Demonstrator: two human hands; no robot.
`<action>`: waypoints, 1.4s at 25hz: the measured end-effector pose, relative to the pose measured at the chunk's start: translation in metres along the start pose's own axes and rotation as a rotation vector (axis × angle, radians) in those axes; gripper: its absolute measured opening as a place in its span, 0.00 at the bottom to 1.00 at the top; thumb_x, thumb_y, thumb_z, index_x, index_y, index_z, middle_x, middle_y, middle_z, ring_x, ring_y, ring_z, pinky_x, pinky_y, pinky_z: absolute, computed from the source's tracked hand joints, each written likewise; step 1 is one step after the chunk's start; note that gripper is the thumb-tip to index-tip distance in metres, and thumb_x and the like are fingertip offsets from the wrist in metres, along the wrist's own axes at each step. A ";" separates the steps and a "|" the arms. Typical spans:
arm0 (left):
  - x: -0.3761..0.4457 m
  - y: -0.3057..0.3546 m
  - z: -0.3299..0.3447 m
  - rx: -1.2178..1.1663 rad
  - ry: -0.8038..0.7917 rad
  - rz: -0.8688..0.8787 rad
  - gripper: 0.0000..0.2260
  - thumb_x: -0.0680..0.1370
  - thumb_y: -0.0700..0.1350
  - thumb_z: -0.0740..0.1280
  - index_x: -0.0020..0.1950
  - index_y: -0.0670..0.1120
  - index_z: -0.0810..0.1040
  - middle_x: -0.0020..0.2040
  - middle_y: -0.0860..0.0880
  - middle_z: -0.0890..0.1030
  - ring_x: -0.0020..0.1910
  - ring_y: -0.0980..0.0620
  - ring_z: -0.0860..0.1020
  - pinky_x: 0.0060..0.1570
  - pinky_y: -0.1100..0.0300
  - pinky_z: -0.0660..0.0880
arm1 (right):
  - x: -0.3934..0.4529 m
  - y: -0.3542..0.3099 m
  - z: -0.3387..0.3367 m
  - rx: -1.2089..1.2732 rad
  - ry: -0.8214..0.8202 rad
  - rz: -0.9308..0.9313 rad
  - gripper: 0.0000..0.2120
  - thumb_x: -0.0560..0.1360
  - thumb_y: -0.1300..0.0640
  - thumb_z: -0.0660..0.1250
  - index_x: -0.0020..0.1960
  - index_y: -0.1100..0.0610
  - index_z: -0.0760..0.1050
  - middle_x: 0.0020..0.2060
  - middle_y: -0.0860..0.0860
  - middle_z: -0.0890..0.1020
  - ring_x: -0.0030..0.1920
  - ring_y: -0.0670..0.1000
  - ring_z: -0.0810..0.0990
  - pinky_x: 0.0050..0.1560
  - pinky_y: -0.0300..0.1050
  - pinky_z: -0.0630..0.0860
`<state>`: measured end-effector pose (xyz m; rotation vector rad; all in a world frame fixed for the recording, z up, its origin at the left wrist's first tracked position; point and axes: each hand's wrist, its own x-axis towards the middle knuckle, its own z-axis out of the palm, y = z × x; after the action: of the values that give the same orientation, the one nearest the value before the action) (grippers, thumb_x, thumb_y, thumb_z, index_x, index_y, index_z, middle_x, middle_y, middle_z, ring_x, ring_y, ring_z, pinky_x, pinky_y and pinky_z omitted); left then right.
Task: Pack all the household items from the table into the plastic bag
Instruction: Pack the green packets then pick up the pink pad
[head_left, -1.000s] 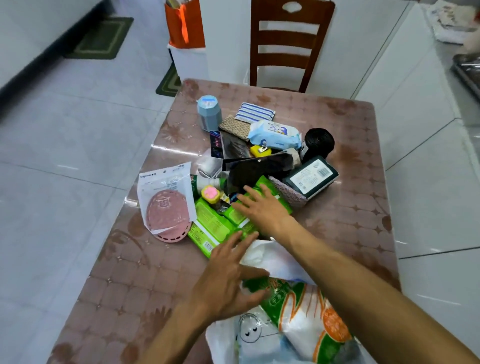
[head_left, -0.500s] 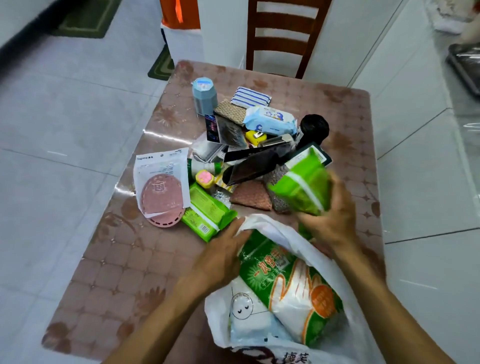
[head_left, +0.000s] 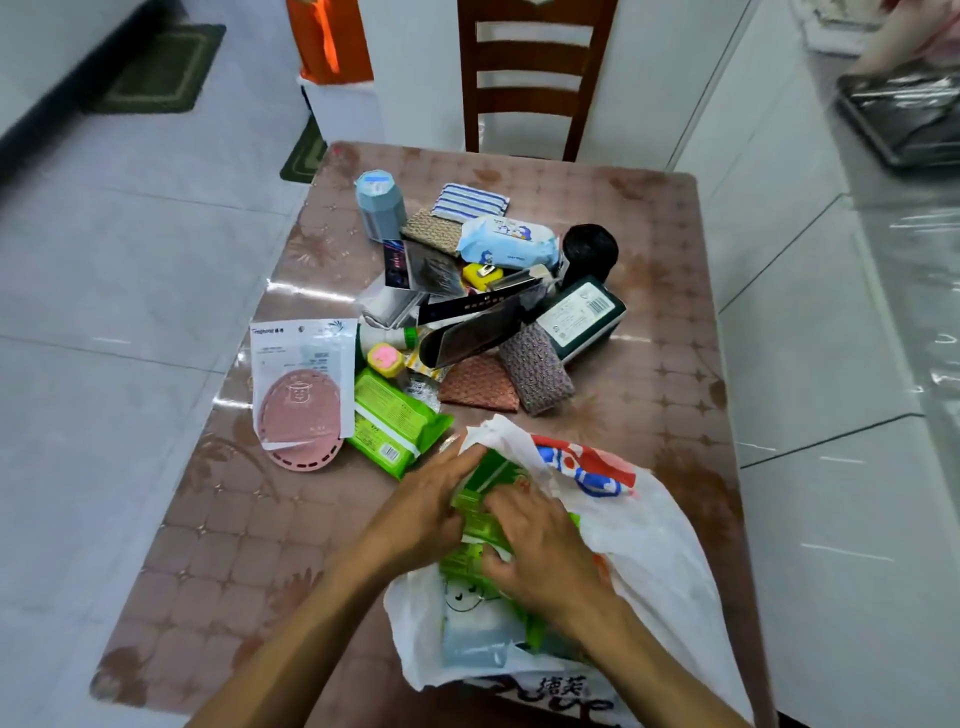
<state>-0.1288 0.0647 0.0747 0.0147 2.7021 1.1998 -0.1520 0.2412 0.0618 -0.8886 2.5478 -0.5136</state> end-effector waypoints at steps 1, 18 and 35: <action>0.001 -0.001 0.000 0.029 -0.014 -0.021 0.38 0.65 0.35 0.61 0.76 0.47 0.63 0.76 0.42 0.61 0.76 0.47 0.59 0.71 0.62 0.59 | 0.001 0.008 0.001 -0.063 -0.029 0.036 0.26 0.71 0.42 0.62 0.67 0.48 0.69 0.64 0.51 0.75 0.64 0.57 0.73 0.63 0.54 0.68; 0.013 -0.017 -0.012 -0.446 0.362 -0.229 0.13 0.69 0.49 0.68 0.53 0.52 0.77 0.59 0.55 0.80 0.41 0.51 0.79 0.43 0.53 0.75 | -0.006 0.038 -0.038 -0.192 0.372 0.051 0.15 0.70 0.56 0.67 0.55 0.55 0.79 0.51 0.53 0.83 0.47 0.56 0.81 0.47 0.52 0.80; 0.011 0.020 -0.073 -0.056 0.640 -0.094 0.17 0.62 0.40 0.74 0.48 0.47 0.75 0.44 0.52 0.75 0.42 0.50 0.74 0.37 0.54 0.74 | -0.050 0.062 -0.106 0.960 0.218 0.435 0.14 0.72 0.55 0.74 0.57 0.51 0.80 0.53 0.52 0.85 0.53 0.55 0.84 0.54 0.52 0.81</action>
<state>-0.1536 0.0248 0.1354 -0.5936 3.1362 1.4432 -0.1972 0.3414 0.1363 0.0676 2.1252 -1.5343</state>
